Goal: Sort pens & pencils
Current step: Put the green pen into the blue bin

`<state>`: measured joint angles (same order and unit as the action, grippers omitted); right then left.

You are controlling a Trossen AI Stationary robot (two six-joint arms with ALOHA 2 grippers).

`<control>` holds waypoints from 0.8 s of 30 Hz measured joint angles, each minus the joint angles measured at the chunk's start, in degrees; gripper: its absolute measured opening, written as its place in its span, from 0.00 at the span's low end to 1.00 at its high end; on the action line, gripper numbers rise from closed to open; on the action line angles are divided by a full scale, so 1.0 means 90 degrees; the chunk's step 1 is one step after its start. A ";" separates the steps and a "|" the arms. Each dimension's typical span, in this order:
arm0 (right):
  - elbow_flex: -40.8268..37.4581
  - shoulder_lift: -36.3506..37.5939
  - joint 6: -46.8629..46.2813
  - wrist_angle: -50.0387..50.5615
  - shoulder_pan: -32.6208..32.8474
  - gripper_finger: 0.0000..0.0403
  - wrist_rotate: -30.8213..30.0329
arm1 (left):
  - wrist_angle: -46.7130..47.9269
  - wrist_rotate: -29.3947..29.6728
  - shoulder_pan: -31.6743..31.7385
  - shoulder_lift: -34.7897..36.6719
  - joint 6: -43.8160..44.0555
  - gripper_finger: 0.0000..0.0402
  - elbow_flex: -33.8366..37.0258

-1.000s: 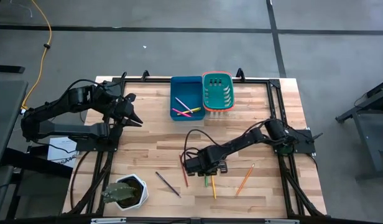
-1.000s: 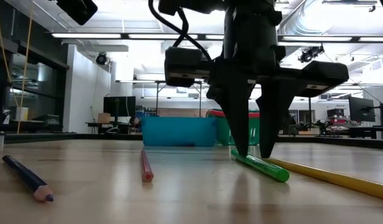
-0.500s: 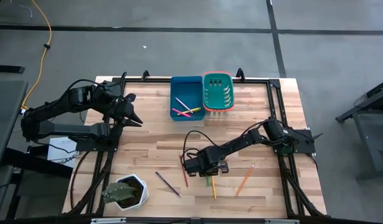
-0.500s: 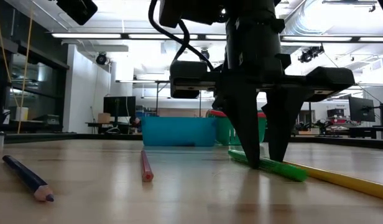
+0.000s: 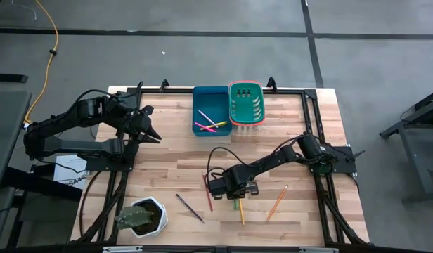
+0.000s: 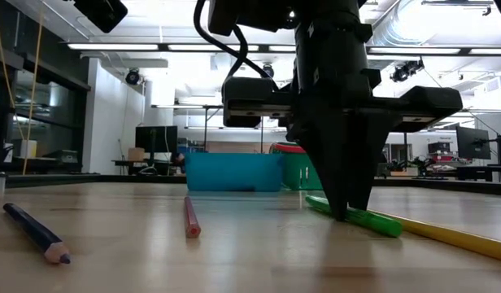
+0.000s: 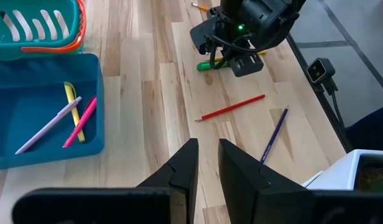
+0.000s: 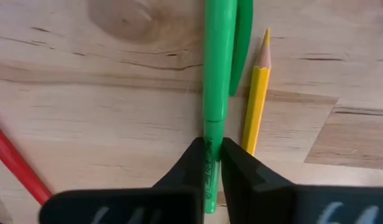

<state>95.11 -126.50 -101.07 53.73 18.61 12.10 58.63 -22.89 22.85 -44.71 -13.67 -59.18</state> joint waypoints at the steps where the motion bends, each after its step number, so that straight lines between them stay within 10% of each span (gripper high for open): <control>1: 0.0000 0.0000 0.0002 -0.0004 0.0000 0.02 0.0000 | 0.0000 0.0000 0.0000 0.0000 0.0000 0.13 0.0000; 24: 0.0829 -0.0003 0.0826 0.0135 -0.0550 0.04 -0.0907 | 0.0000 0.0002 0.0000 0.0000 -0.0002 0.13 0.0000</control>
<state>102.57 -126.52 -93.64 54.95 13.66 3.93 58.63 -22.87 22.85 -44.71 -13.69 -59.18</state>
